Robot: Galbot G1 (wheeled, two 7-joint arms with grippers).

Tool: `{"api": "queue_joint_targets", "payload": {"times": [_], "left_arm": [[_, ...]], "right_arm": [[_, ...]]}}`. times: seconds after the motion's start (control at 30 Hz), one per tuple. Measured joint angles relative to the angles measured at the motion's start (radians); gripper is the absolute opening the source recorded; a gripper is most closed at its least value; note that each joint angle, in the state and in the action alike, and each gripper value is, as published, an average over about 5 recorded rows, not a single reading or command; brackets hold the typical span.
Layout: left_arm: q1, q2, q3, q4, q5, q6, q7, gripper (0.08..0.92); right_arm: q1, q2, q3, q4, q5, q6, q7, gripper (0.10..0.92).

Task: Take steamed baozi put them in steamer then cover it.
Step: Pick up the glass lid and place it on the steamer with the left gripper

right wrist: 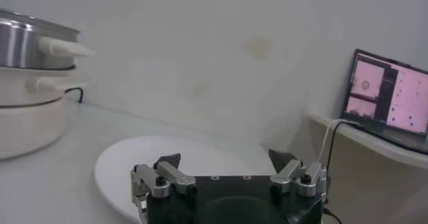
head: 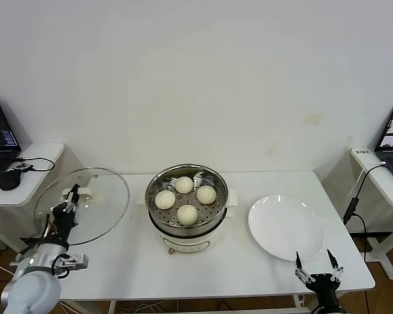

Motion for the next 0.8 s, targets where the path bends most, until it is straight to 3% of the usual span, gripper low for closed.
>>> {"api": "queue_joint_targets", "payload": {"times": [0.4,0.8], "left_arm": [[-0.158,0.014,0.283,-0.078,-0.005,0.163,0.09,0.123],[-0.352,-0.097,0.512,-0.016,0.151,0.257,0.209,0.123]], "right_arm": [[-0.009,0.029,-0.066,-0.003,-0.067,0.012,0.023,0.823],[-0.011,0.04,-0.115,-0.021,-0.148,0.028,0.046,0.823]]}}
